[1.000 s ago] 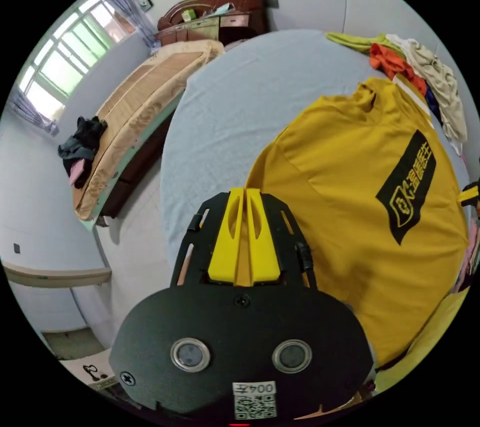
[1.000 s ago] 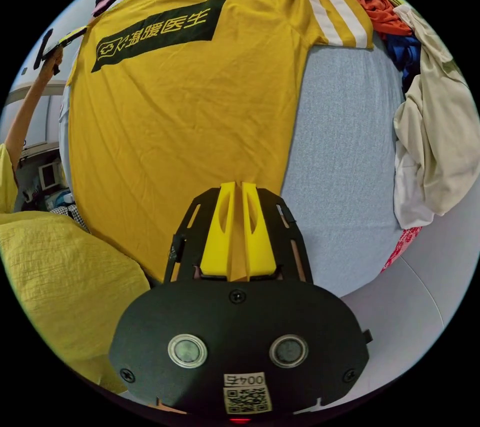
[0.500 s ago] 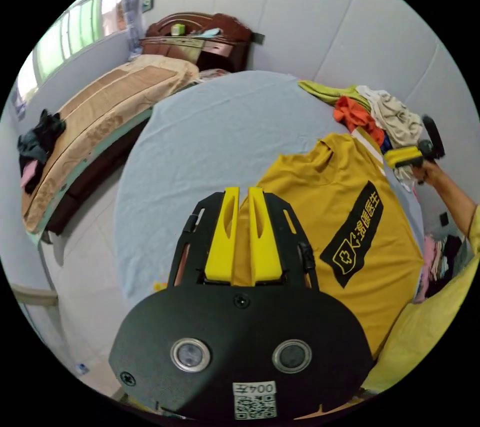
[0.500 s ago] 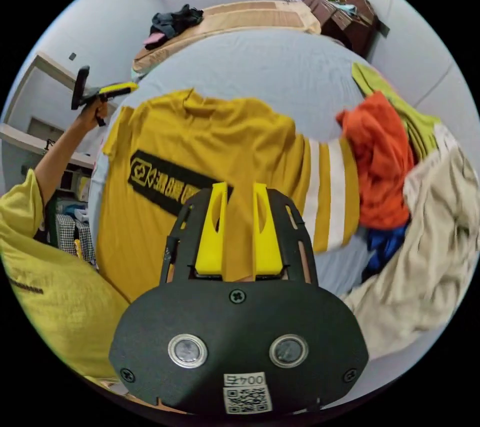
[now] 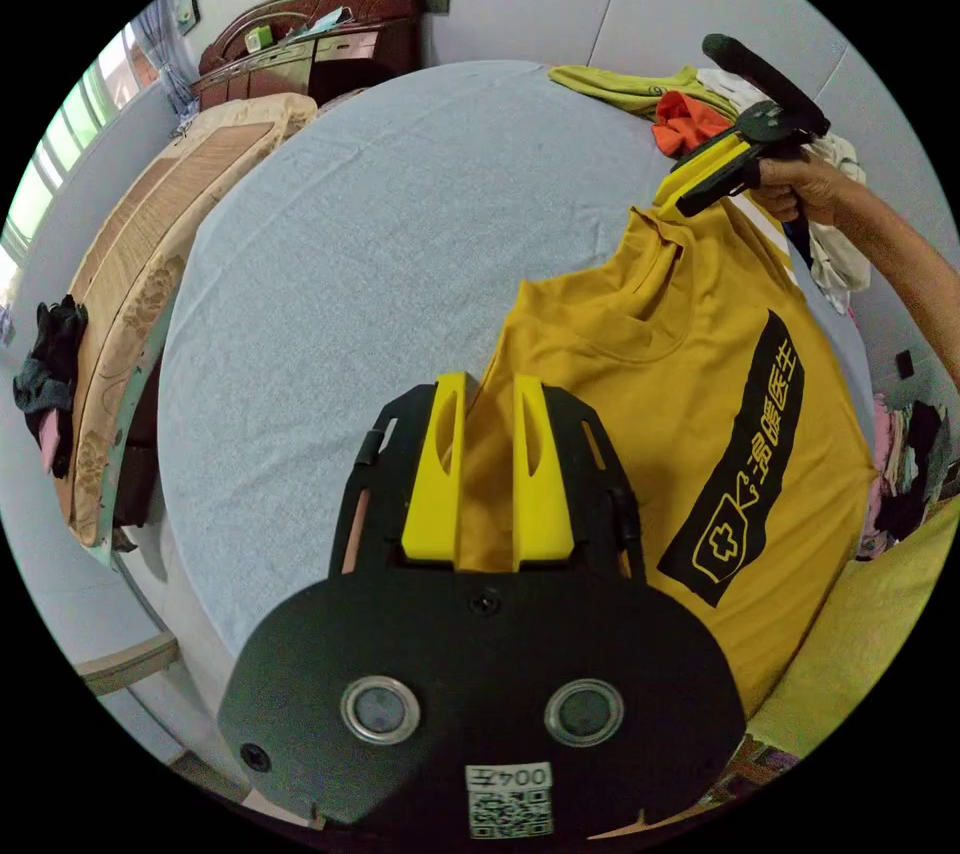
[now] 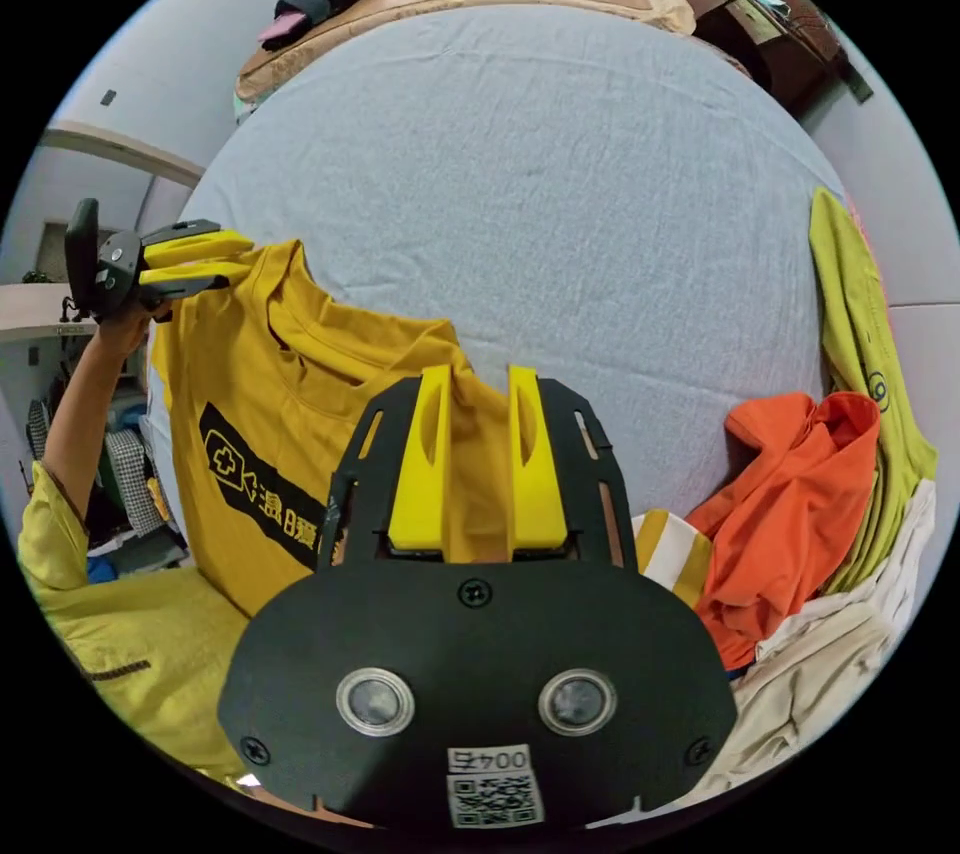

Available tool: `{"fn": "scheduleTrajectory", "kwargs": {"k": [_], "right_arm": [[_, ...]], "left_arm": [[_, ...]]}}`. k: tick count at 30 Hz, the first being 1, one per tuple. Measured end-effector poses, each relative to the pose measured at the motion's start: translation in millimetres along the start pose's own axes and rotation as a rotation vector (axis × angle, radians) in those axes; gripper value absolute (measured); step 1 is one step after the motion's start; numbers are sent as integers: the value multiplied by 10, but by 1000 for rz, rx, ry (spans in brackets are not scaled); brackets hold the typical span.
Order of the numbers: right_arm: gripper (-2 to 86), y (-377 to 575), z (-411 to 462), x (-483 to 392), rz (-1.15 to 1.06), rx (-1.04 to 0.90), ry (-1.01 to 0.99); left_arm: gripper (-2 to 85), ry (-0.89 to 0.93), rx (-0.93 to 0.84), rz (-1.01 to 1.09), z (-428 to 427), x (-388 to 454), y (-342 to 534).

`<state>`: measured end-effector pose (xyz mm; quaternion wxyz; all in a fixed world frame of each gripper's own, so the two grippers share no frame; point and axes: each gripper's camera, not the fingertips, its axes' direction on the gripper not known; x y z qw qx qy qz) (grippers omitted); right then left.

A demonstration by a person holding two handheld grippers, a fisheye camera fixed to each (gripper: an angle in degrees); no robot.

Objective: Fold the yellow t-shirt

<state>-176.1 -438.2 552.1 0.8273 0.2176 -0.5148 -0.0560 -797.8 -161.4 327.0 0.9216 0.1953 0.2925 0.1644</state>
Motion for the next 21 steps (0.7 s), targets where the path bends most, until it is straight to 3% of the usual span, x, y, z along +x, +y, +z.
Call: {"fn": "scheduleTrajectory", "kwargs": {"k": [6,10,13,21], "right_arm": [[57,105,151,-338,-123,-17,116],[17,181,210,-619,-217,-3,274],[8,275,26,-706,-196,134,404],[16,170,170,-450,-66,195,346]], "left_arm": [[93,-27,28,14,3,122,116],[50,-63,31,50,-20,228,193],[24,-245,170,20,-206,367,307],[13,-367,140,-25,10,407,449]]}}
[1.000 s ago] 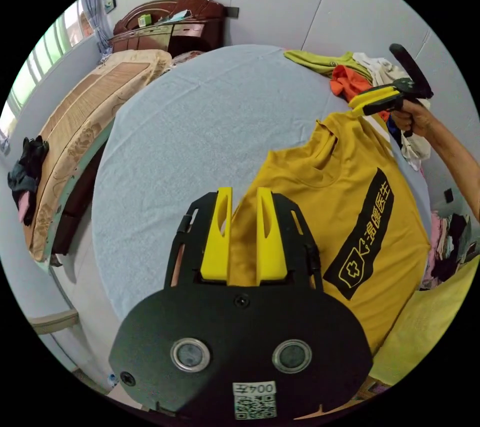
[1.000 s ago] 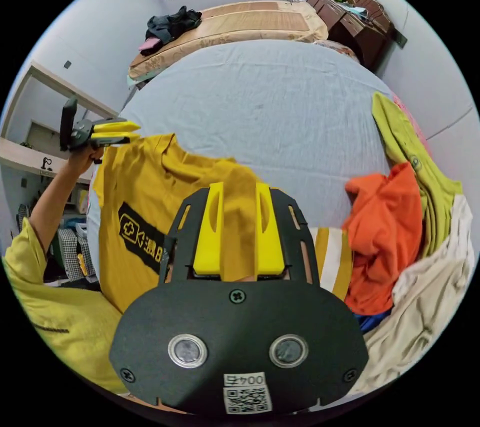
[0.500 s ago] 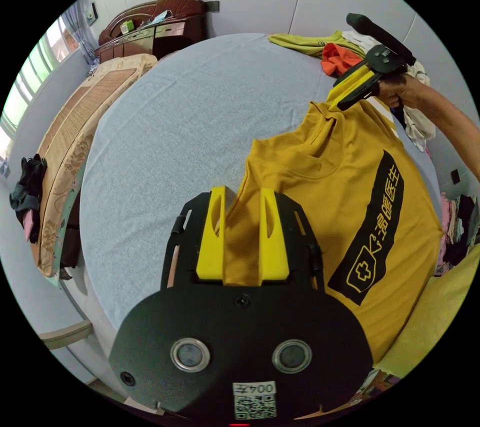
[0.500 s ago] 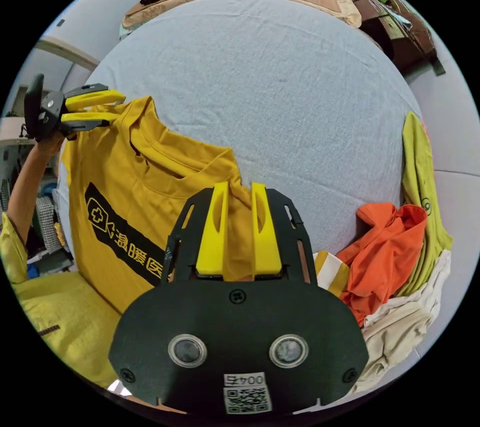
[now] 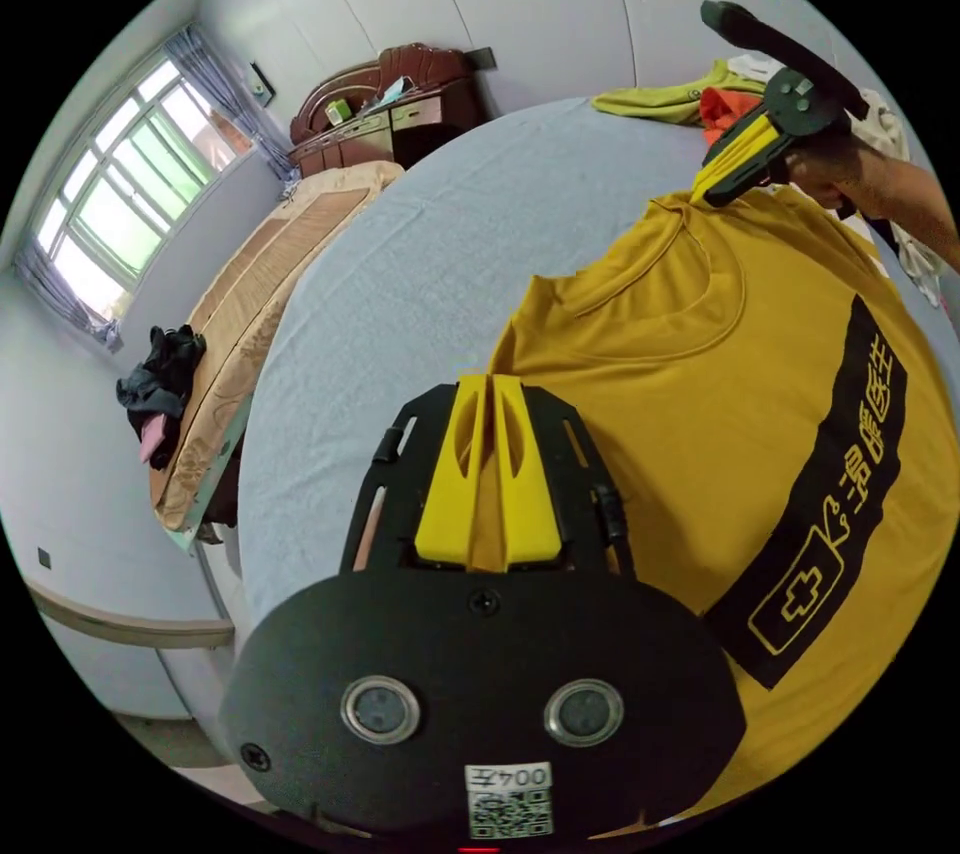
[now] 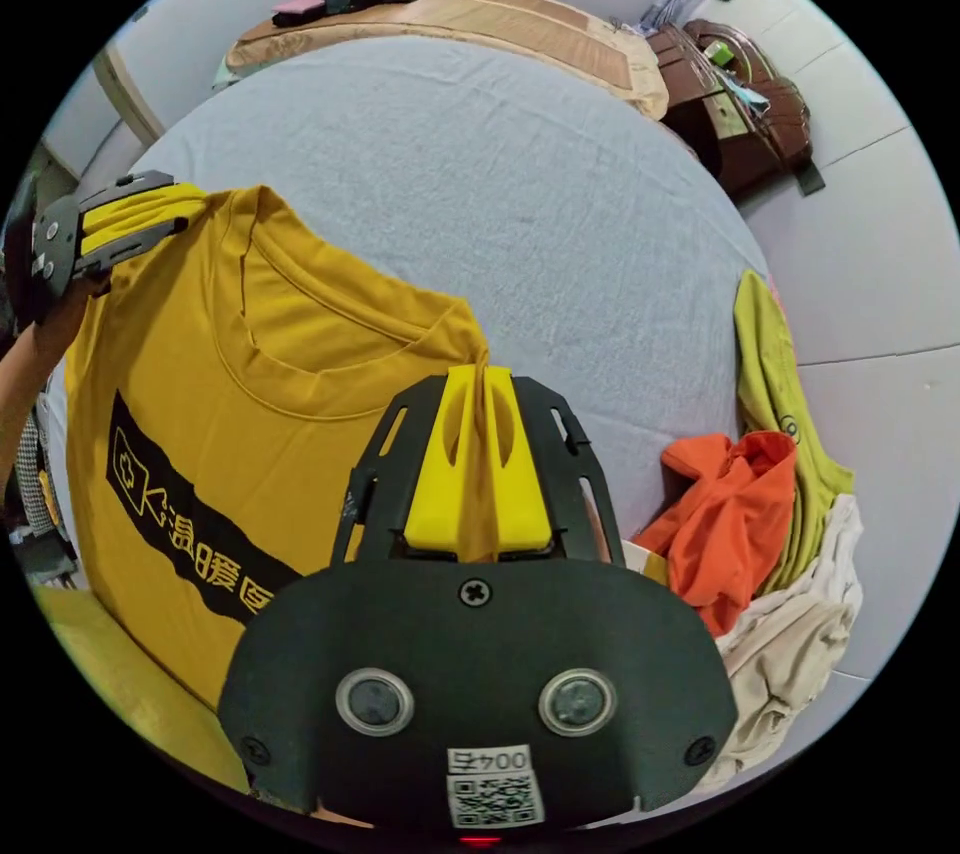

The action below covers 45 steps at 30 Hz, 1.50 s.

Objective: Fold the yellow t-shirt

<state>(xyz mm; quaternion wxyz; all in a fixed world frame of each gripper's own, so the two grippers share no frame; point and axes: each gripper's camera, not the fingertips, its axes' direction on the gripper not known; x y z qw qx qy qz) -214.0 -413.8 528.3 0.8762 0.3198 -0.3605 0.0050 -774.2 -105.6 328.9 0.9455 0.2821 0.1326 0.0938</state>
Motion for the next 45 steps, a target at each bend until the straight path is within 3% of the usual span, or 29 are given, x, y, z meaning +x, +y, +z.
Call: {"fn": "scheduleTrajectory", "kwargs": {"k": [5,8,12,15,21,25,28,34,45], "right_arm": [[72,-51,-138,210,60,-23,-15],[98,88,-467,453,172,82,-41],[104,546,-1004,520,231,192,-190],[98,1092,-1255,339,198,172,-270],[89,2620,-1339,200,326,44,-518],[88,3538,-1387,43,460,-32,-699],[86,3811,-1581,-315,412,-135,-588],[82,3934,-1727,-954,270,-291,-384],[63,3705,-2214,-1216,180,-314,-193]], "left_arm": [[20,109,-20,-71,10,-252,78],[30,257,-33,-200,14,-590,148],[53,337,-4,-354,-119,-976,358],[63,378,24,-375,-427,-1145,646],[73,468,-75,-427,-1177,-929,1967],[75,546,-156,-638,-1547,-481,3045],[73,578,-139,-759,-1715,-165,3432],[67,347,-187,-635,-1890,241,3359],[22,265,-284,-633,-1830,347,3420]]}}
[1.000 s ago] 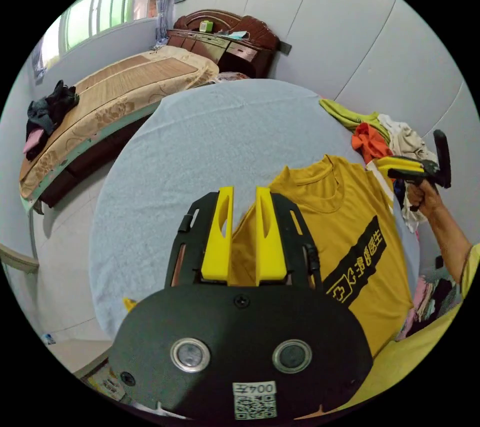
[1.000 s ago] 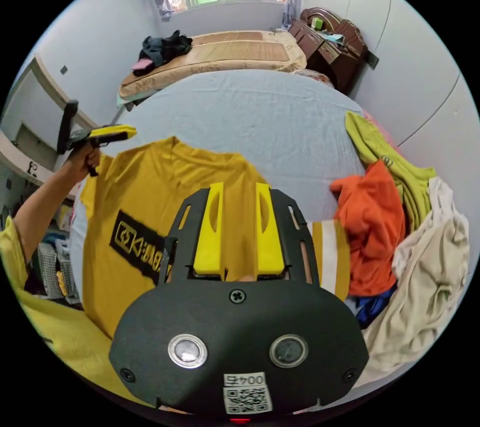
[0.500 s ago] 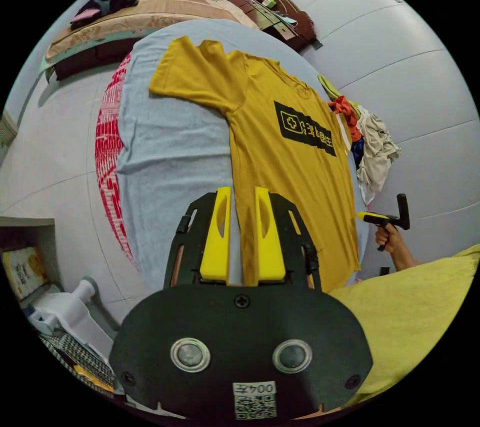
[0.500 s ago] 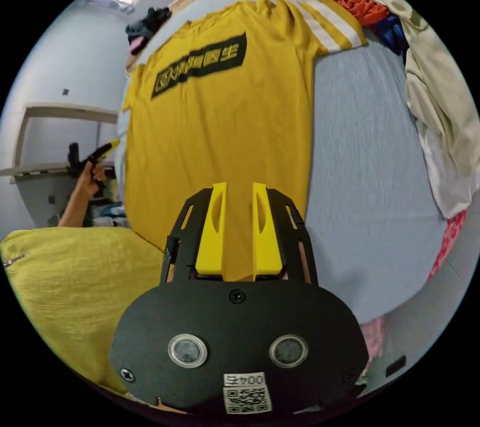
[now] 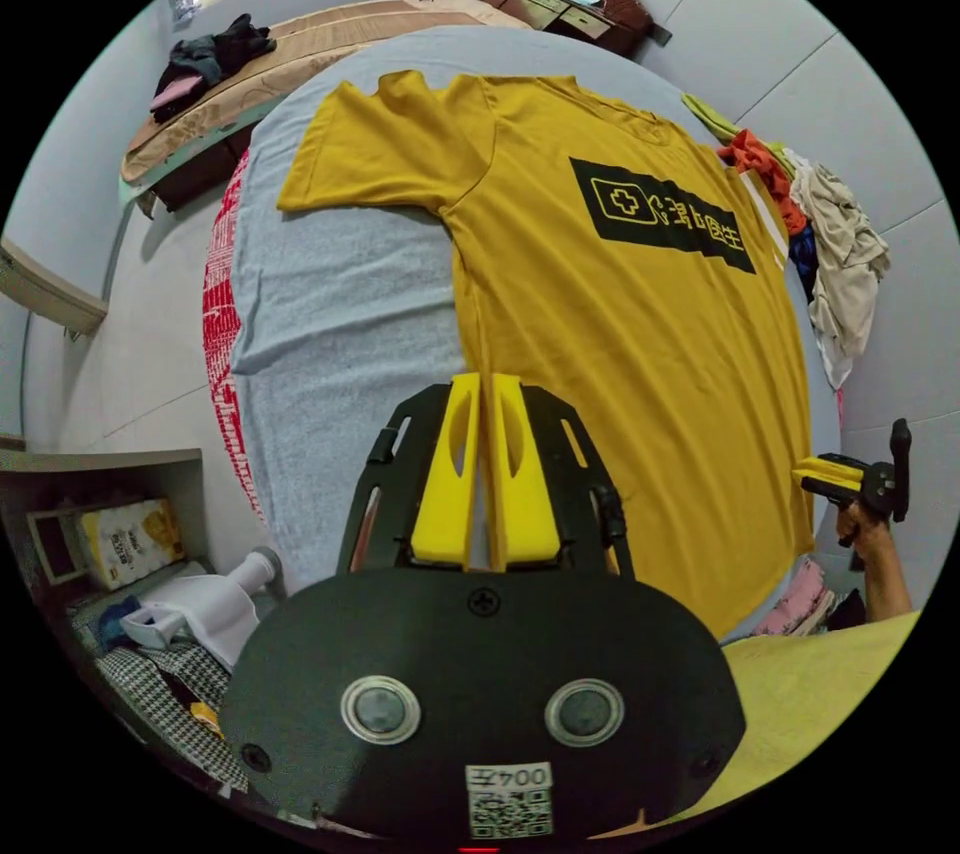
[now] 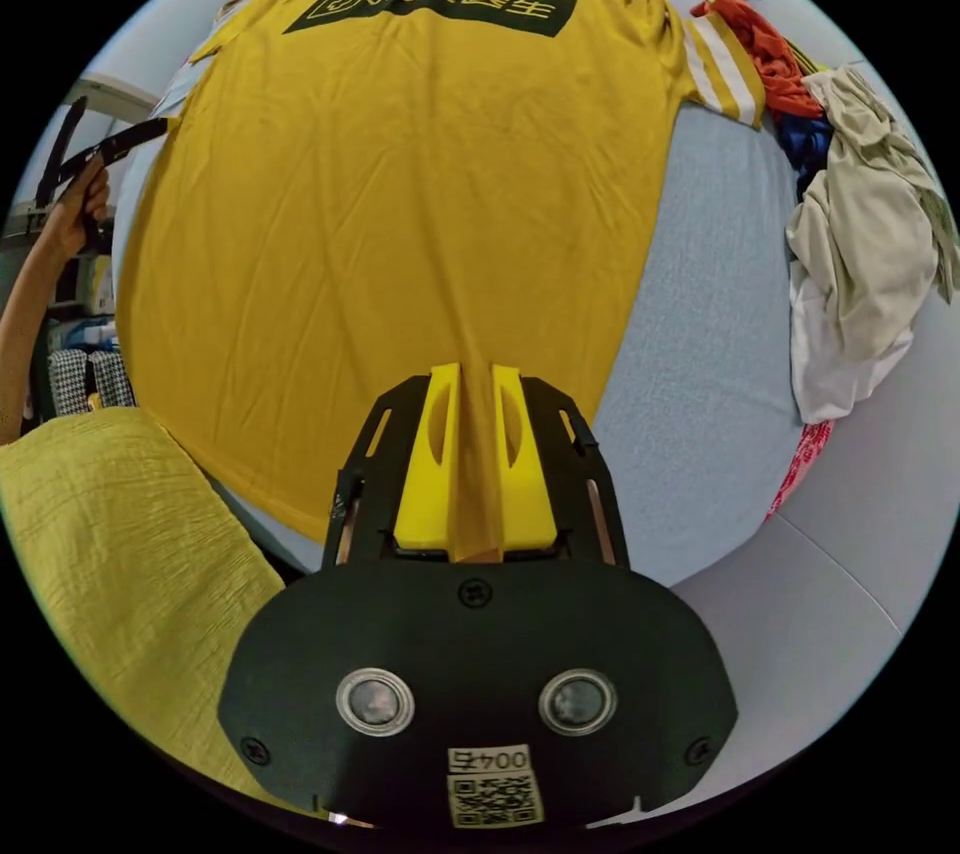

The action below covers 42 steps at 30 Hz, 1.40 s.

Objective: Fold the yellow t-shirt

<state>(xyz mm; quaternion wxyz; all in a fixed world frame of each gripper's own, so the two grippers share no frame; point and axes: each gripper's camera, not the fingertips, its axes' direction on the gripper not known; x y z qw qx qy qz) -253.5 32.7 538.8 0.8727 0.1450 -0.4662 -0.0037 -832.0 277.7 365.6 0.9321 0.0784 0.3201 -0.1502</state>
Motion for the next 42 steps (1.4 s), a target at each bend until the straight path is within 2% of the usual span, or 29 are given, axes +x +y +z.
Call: {"fn": "scheduleTrajectory", "kwargs": {"k": [3,7,11,15,17,19,22,27,32,35,37,42], "right_arm": [[56,-6,-154,29,-43,-16,-8],[41,-34,-377,65,-42,-54,-10],[18,49,-596,200,-9,-36,-64],[15,301,-1084,773,122,176,-251],[50,364,-1232,1120,204,248,-350],[90,401,-1301,1596,297,318,-561],[98,418,-1341,2037,390,399,-738],[100,301,-1403,2292,405,357,-790],[99,314,-1543,2368,351,294,-752],[89,346,-1603,2383,333,275,-820],[69,358,-1685,2325,329,263,-796],[11,418,-1897,2267,342,263,-718]], "left_arm": [[15,-36,2,-53,-75,-151,122],[13,134,39,-140,-39,-419,321],[16,217,77,-176,-60,-549,488],[21,298,119,-194,-178,-645,682],[21,370,112,-181,-222,-680,851],[22,374,92,-171,-239,-673,996],[30,384,47,-145,-232,-619,1227],[59,387,3,-148,-184,-555,1478],[82,378,-25,-122,-136,-484,1604],[87,375,-40,-97,-112,-399,1639],[89,346,-48,-72,-121,-322,1658],[40,228,-81,-25,-124,-197,1758]]}}
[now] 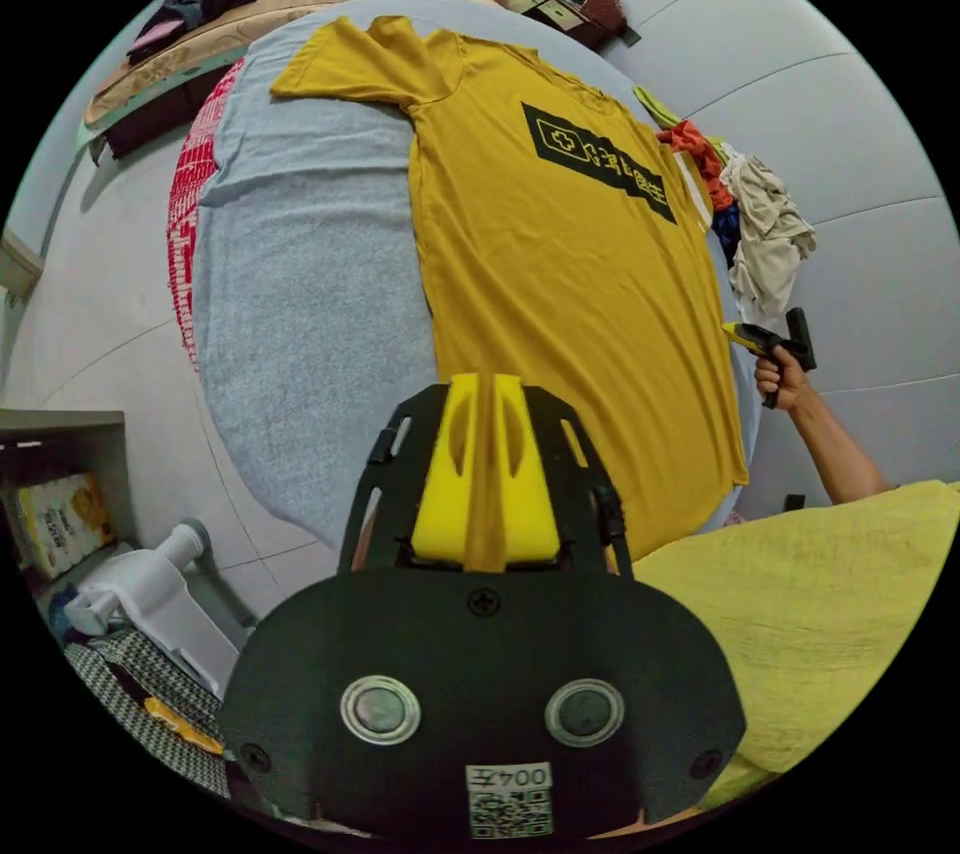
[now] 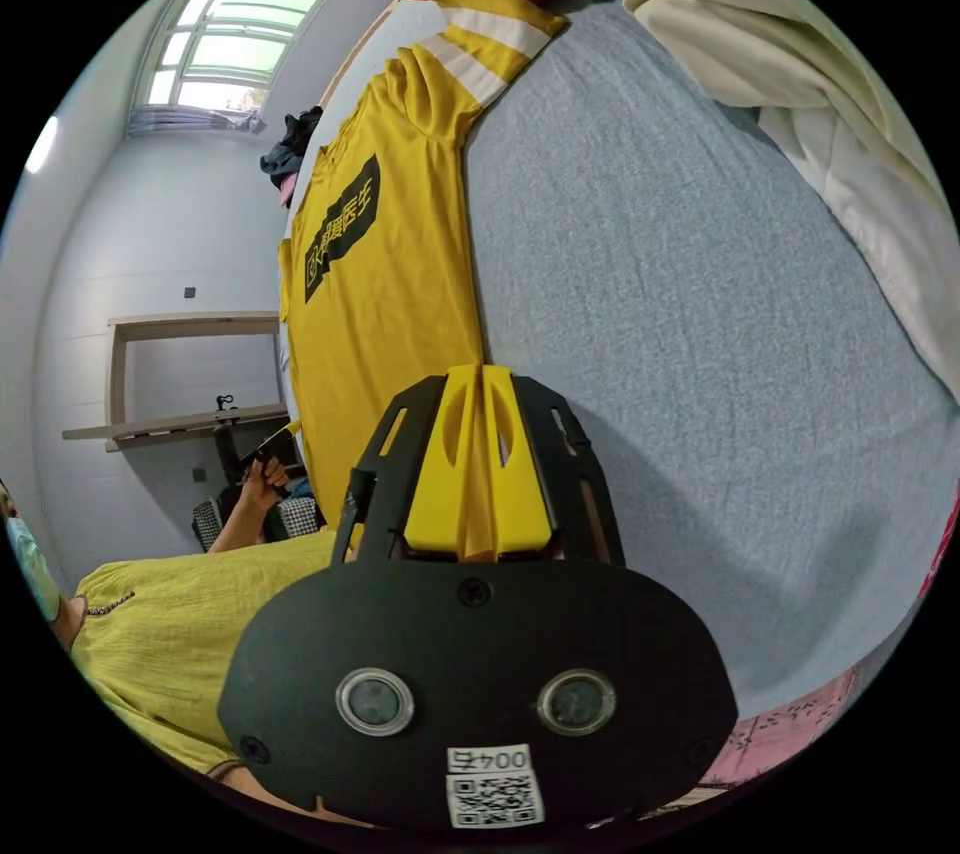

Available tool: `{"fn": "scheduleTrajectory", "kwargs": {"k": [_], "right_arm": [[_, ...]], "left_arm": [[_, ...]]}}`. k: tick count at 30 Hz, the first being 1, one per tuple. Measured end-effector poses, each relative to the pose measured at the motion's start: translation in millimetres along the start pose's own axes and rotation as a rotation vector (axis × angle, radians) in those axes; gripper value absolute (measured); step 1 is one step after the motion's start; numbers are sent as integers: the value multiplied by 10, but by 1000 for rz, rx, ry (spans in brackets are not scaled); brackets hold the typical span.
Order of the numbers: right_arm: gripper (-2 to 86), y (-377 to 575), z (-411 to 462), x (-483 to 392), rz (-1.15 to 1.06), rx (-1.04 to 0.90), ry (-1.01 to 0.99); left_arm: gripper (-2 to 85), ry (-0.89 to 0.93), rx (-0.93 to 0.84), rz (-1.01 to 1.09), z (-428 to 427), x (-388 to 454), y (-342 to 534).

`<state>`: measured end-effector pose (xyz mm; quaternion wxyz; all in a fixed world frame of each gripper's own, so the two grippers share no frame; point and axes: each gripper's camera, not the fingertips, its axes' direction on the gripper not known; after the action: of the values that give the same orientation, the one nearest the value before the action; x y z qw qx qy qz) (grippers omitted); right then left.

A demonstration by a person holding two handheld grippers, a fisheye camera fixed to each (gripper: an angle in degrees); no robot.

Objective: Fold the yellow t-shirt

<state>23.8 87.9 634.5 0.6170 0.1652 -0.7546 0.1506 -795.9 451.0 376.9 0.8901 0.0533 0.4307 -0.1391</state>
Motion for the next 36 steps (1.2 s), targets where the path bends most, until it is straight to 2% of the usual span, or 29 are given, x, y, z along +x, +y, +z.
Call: {"fn": "scheduleTrajectory", "kwargs": {"k": [1,5,15,28,36], "right_arm": [[6,21,-79,-37,-3,22,28],[0,66,-150,-95,15,33,19],[60,339,-389,-363,35,51,-42],[64,690,-378,-769,-16,-28,-87],[11,785,-406,-1198,-78,-26,49]], "left_arm": [[23,-45,17,-26,-26,-30,54],[6,54,69,-147,-40,-304,282],[44,160,100,-123,-14,-112,549],[94,86,87,-112,71,76,743],[29,-59,17,11,119,392,838]]}}
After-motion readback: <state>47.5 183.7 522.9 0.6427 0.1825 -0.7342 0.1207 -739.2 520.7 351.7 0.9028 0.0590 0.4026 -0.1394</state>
